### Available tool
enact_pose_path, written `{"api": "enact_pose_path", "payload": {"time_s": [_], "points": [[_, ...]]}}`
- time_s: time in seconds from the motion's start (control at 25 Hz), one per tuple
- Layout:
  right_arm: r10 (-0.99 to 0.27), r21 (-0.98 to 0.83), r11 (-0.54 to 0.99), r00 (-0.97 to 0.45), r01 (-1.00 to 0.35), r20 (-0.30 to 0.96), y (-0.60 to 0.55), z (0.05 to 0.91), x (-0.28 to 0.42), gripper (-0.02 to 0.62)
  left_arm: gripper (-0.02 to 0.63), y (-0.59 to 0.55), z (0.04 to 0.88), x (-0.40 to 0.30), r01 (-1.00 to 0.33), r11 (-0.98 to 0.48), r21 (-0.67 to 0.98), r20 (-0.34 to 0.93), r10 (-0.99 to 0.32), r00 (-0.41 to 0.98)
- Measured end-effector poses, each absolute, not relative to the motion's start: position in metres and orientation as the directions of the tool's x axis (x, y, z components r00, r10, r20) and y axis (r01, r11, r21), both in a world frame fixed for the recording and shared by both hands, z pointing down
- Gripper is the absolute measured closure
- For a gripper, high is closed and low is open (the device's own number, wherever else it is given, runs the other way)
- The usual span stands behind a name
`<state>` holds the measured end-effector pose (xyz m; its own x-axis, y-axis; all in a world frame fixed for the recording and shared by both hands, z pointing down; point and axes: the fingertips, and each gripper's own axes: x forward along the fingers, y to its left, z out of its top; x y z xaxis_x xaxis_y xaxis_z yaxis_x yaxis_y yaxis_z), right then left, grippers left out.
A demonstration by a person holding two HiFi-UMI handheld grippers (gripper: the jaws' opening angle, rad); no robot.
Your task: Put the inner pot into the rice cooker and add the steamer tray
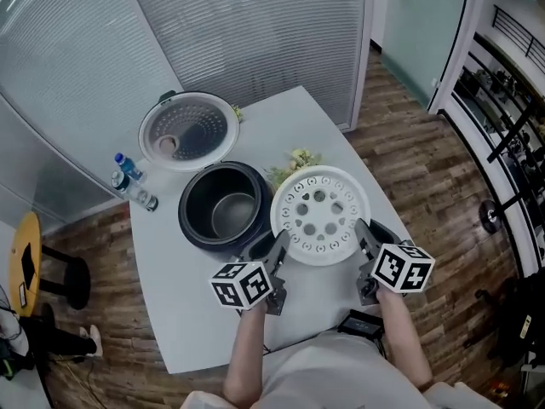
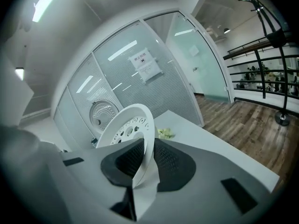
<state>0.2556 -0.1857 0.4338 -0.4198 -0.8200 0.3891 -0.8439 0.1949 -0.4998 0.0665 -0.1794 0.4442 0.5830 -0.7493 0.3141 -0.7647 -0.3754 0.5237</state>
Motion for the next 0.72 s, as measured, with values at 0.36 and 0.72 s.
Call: {"api": "enact_pose_path", "payload": {"time_s": [0.36,0.72], "points": [[-0.762,-0.542,0.301,-0.539,-0.785,0.359,-0.210,0.423,0.202,0.518,0.517,-0.181,0.427,0.014,-0.825,-0.287,0.487,0.319,-0.821,0.474],[-0.659,-0.561,0.433,-0.672,-0.706,0.337,-0.229,0.409,0.100,0.518,0.515,-0.173,0.412,-0.080,-0.872,-0.154,0.464,0.334,-0.881,0.334]]}}
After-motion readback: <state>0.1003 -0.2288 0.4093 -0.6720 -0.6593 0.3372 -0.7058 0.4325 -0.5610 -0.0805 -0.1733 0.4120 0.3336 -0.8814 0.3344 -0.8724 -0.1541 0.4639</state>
